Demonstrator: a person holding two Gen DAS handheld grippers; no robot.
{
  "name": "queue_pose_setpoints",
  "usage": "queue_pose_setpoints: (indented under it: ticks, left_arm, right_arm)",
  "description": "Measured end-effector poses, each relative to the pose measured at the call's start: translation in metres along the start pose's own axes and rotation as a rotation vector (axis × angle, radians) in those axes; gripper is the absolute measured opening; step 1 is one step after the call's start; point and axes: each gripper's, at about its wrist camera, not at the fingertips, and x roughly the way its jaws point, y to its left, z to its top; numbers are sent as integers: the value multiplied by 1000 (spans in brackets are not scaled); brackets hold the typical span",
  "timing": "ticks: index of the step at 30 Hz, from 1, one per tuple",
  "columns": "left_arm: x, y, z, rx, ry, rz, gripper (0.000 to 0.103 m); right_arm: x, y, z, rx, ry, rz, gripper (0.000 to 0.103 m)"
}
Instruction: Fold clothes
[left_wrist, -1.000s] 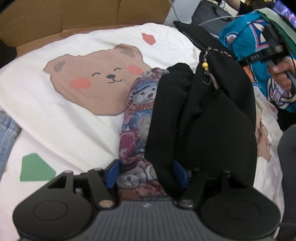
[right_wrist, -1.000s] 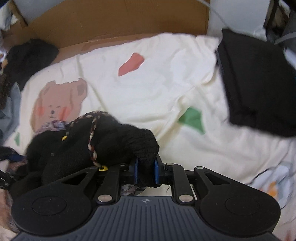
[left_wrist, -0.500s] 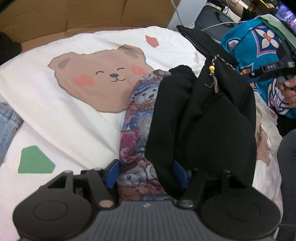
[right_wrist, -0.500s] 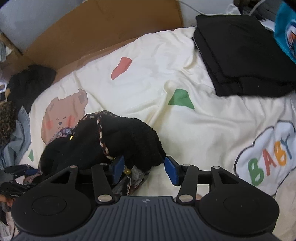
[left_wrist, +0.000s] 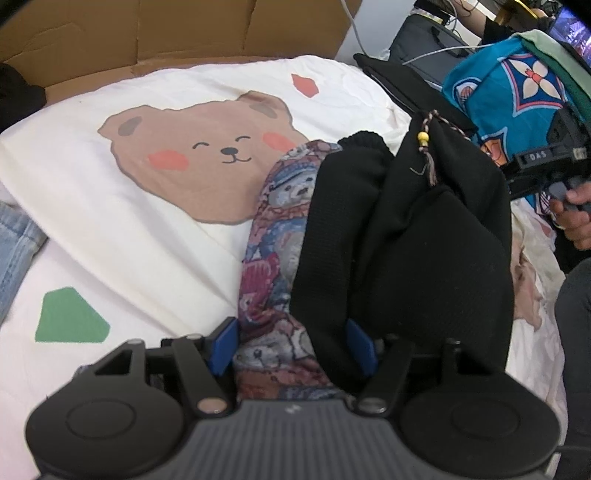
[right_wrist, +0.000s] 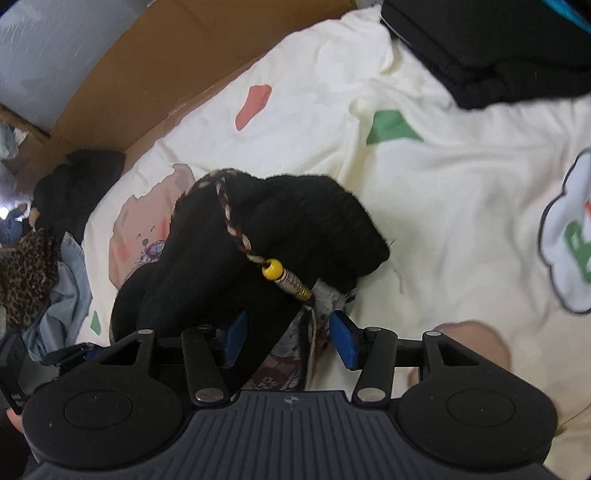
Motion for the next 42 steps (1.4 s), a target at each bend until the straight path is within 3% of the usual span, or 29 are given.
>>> queue_pose_setpoints:
  ticks: [7, 9, 10, 13, 15, 22, 25, 30, 33, 35, 38, 42]
  left_arm:
    - [-3, -3, 5, 6, -18, 14, 67]
    - [-5, -1, 4, 0, -39, 22, 68]
    - [-4, -1, 3, -3, -50, 29, 68]
    - [-8, -1, -3, -4, -86, 46, 68]
    - [-8, 0, -5, -48, -95, 33, 68]
    - [-8, -4, 8, 8, -77, 46, 68]
    - [-13, -3, 20, -7, -119, 53, 68]
    - [-10, 0, 40, -72, -190, 53, 68]
    - [6, -6, 51, -76, -193, 64, 68]
    - [17, -10, 54, -51, -178, 72, 68]
    - [28, -15, 57, -9, -165, 104, 68]
    - [33, -12, 60, -33, -158, 91, 69]
  right_arm:
    - [13, -18, -8, 169, -26, 87, 57]
    - [20, -30, -12, 334, -57, 132, 56]
    - [24, -36, -14, 412, -72, 153, 47]
    - [8, -25, -13, 404, -107, 111, 2]
    - [-3, -17, -12, 399, -130, 83, 0]
    - [-45, -6, 1, 349, -218, 11, 0]
    - [-58, -13, 3, 351, -208, -14, 0]
    - [-72, -11, 4, 308, -182, 16, 4]
    - [-72, -9, 5, 272, -174, 12, 20]
    - [-66, -9, 4, 256, -175, 29, 40]
    - [-49, -13, -1, 253, -163, 68, 50]
    - [-13, -24, -16, 323, -113, 48, 51]
